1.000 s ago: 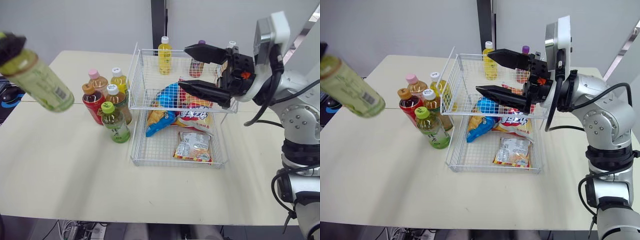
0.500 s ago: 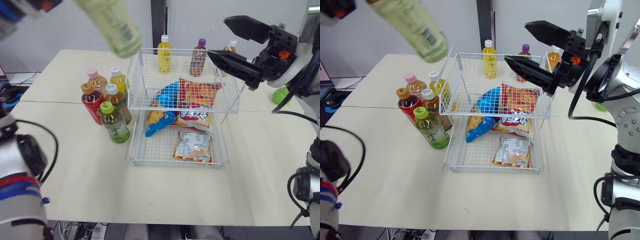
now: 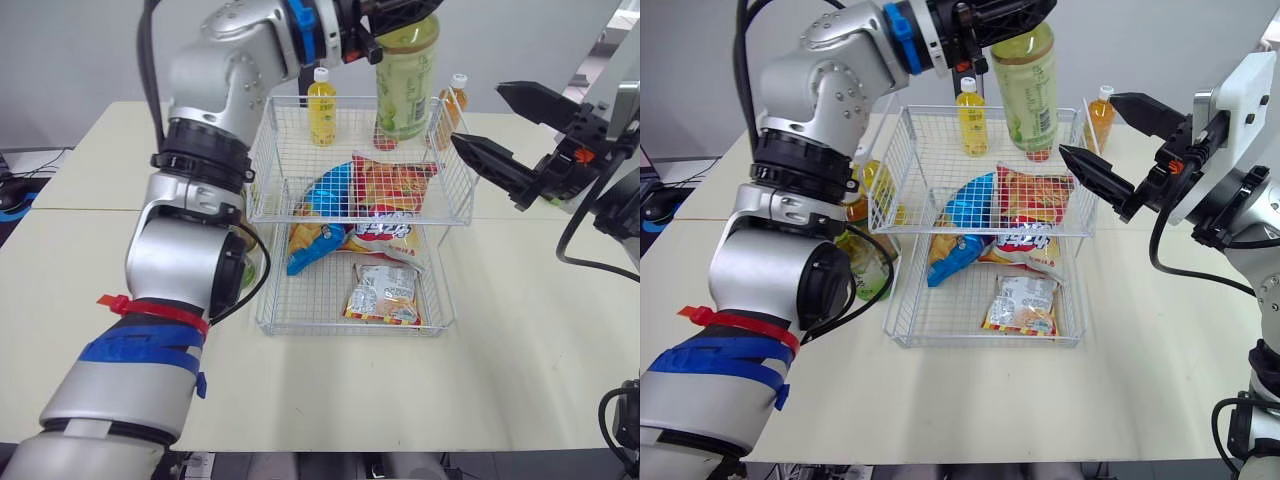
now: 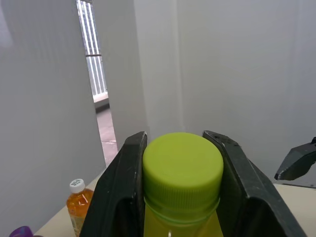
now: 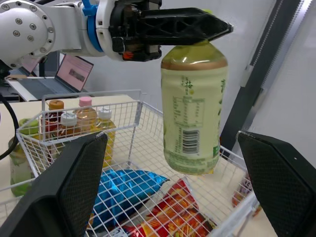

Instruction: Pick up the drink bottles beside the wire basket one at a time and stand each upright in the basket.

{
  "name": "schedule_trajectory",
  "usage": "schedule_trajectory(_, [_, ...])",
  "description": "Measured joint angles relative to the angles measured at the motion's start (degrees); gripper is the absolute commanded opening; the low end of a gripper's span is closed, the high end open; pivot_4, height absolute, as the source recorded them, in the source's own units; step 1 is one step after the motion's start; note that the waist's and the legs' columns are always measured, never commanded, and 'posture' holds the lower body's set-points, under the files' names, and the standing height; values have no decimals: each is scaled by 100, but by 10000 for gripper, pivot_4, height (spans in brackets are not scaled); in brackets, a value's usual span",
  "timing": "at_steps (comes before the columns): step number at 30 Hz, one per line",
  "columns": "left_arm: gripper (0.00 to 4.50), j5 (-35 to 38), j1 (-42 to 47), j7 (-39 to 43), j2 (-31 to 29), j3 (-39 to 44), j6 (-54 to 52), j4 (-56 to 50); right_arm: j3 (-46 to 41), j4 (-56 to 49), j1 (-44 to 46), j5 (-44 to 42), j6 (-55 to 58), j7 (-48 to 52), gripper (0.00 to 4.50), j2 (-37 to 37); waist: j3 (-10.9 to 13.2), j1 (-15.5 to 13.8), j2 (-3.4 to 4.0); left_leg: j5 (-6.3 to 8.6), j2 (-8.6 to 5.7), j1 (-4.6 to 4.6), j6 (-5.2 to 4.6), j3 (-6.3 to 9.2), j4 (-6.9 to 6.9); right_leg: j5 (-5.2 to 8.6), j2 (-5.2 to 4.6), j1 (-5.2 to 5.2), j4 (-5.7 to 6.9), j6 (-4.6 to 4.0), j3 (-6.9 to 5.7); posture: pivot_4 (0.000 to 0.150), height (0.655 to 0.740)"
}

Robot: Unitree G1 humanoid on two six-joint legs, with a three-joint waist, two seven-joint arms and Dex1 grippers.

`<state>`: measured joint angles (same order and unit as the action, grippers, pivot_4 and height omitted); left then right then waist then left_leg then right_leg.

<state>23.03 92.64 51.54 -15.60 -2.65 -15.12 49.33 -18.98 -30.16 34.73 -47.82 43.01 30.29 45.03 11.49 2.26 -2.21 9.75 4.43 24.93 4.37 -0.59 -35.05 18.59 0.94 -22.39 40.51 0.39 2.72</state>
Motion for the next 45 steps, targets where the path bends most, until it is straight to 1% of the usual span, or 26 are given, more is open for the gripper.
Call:
schedule_trajectory(2, [13743, -307, 129, -137, 198, -16, 402, 579, 3, -69, -25, -6, 0, -72, 45000, -18, 1, 2, 5, 0, 0, 0, 0, 2, 1, 1, 0, 0, 0, 1, -2, 1500, 7400])
schedule_trajectory(6, [13743, -659, 148, -337, 455, 54, 796, 1434, 3, -182, -34, -51, -3, -182, 45000, -27, 3, -2, 6, 0, -4, 4, 0, 0, 1, 2, -3, 0, -1, 3, -1, 1500, 7400])
schedule_trajectory(15, [13743, -848, 335, -217, 616, 470, 1059, 1897, 16, -211, -42, -57, -4, -258, 45000, -26, 3, -54, 7, -1, -8, 6, 1, 5, 1, 3, -5, 4, -6, 6, -4, 1500, 7400])
schedule_trajectory(17, [20940, -902, 363, -218, 680, 538, 1060, 1970, 28, -211, -41, -58, -7, -259, 45000, -26, 3, -54, 7, -1, -9, 6, 1, 6, 0, 3, -5, 4, -6, 5, -4, 1500, 7400])
schedule_trajectory(19, [25572, -940, 405, -230, 702, 564, 1071, 2028, 49, -211, -40, -62, -8, -258, 45000, -26, 3, -54, 7, -1, -8, 6, 1, 6, 0, 3, -5, 4, -6, 6, -4, 1500, 7400])
schedule_trajectory(21, [32315, -977, 410, -226, 697, 608, 1083, 2037, 52, -213, -41, -68, -8, -259, 45000, -26, 2, -39, 7, -1, -8, 5, 0, 6, 0, 3, -5, 4, -4, 5, -3, 1500, 7400])
schedule_trajectory(25, [44192, -990, 410, -139, 649, 753, 1111, 2036, 52, -239, -71, -71, -13, -227, 45000, -26, 2, -37, 8, -1, -8, 4, 1, 6, 0, 3, -4, 4, 0, 5, -3, 1500, 7400])
schedule_trajectory(26, [44634, -990, 411, -81, 601, 766, 1115, 2035, 66, -235, -74, -67, -22, -189, 45000, -26, 2, -36, 8, -1, -8, 4, 1, 5, 0, 3, -4, 4, 0, 5, -3, 1500, 7400])
schedule_trajectory(30, [44634, -983, 450, 19, 239, 898, 1075, 1989, 234, -67, 100, -46, -144, -15, 45000, -26, 2, -8, 8, -1, -7, 0, 1, 6, -1, 3, -4, 3, 5, 5, -2, 1500, 7400])
schedule_trajectory(34, [44634, -920, 462, 403, -428, 1002, 780, 1462, 285, 166, 265, -47, -255, 145, 45000, -32, 3, 17, 9, -1, -5, 0, 1, 6, 0, 3, -3, 3, 8, 5, -3, 1500, 7400])
schedule_trajectory(37, [44634, -623, 284, 811, -1160, 1230, 66, 607, 429, 404, 367, -56, -278, 394, 45000, -46, 3, 38, 11, -2, 0, -2, 2, 5, -2, 3, -3, 3, 12, 5, -5, 1500, 7400])
schedule_trajectory(39, [44634, -477, 200, 879, -1442, 1372, -302, 243, 499, 516, 464, -57, -296, 502, 45000, -60, 3, 33, 11, -2, 1, -2, 2, 7, -8, 3, -3, 3, 18, 5, -7, 1500, 7400])
schedule_trajectory(41, [44634, -230, -41, 947, -1858, 1492, -893, -452, 582, 656, 665, -75, -354, 701, 45000, -123, 4, 43, 12, -2, 2, -3, 3, 8, -11, 3, -3, 3, 25, 5, -5, 1500, 7400])
schedule_trajectory(42, [44634, -80, -226, 979, -2137, 1572, -1255, -879, 616, 716, 747, -102, -372, 830, 45000, -131, 4, 57, 12, -2, 4, -4, 3, 9, -12, 3, -3, 3, 28, 5, -7, 1500, 7400])
schedule_trajectory(45, [44634, 121, -724, 930, -2857, 1788, -1940, -1724, 737, 874, 887, -186, -361, 1118, 45000, -158, 4, 85, 14, -2, 9, -10, 3, 13, -15, 3, -3, 3, 38, 5, -11, 1500, 7400])
